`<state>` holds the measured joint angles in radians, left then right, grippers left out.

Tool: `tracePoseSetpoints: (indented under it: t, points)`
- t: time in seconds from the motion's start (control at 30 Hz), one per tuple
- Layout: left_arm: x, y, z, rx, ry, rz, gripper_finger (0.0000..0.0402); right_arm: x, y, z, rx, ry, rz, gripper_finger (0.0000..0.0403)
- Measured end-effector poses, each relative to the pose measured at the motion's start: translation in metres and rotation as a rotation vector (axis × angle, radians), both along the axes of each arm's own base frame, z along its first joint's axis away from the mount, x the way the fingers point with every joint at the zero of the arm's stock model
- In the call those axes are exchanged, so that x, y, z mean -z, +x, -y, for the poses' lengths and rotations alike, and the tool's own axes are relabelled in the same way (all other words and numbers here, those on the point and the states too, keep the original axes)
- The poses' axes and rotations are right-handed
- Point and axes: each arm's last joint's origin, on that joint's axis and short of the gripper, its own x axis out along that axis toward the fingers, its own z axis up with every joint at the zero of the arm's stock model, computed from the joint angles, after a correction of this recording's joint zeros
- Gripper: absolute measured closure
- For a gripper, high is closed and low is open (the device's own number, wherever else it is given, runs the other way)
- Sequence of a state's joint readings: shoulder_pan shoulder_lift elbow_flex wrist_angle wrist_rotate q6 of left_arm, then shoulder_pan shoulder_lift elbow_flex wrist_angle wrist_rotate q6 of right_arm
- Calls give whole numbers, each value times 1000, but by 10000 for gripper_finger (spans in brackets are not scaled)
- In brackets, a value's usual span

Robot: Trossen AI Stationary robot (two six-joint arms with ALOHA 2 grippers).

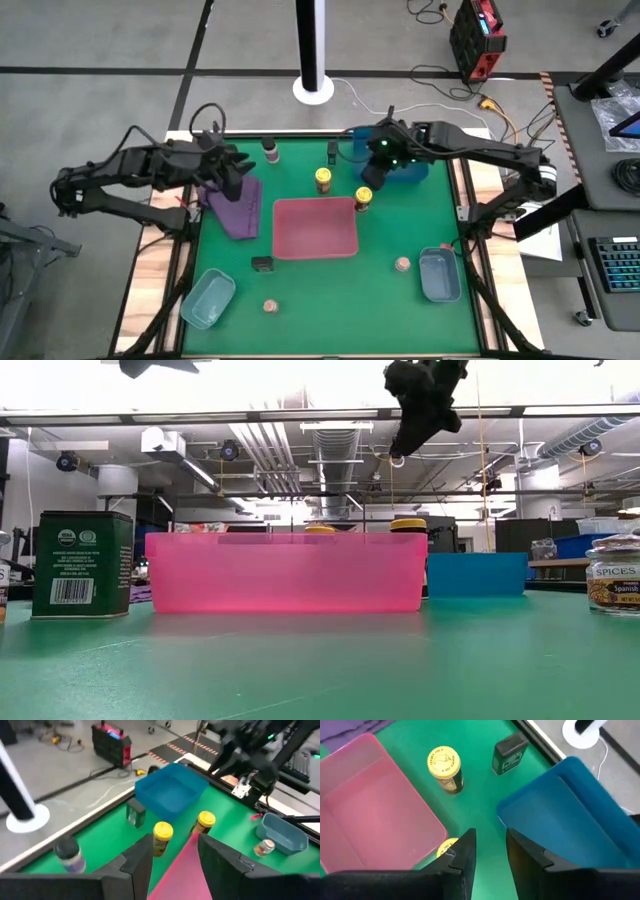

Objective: Sort spices by type
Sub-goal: Put the right yellow seasoning bottle into the gray bin

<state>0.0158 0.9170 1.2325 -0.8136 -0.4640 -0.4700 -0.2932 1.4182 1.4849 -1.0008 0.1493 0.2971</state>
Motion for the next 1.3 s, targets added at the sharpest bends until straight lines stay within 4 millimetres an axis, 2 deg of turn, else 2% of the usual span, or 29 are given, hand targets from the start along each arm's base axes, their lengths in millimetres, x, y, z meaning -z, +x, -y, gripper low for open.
tracePoseSetpoints:
  t: [0.17,0.3,0.47,0.57,0.67,0.9,1.1,1.3]
  points:
    - [-7,8,0,44,78,-19,260,10,15,4,73,37,40,305]
    - [-8,16,0,70,125,-57,260,14,23,4,1,92,55,315]
    - [-4,28,-1,61,182,-124,260,5,29,4,-21,124,101,326]
    - [1,35,-3,13,206,-165,260,-1,29,5,54,161,139,329]
    - [7,39,-7,-8,151,-192,260,-3,25,8,152,228,125,322]
    - [13,36,-29,239,-116,-185,260,10,13,5,439,417,-32,247]
    - [9,30,-43,170,-34,-182,260,27,26,-1,537,499,-77,175]
    - [5,24,-43,164,-1,-177,260,48,41,-2,624,537,-130,112]
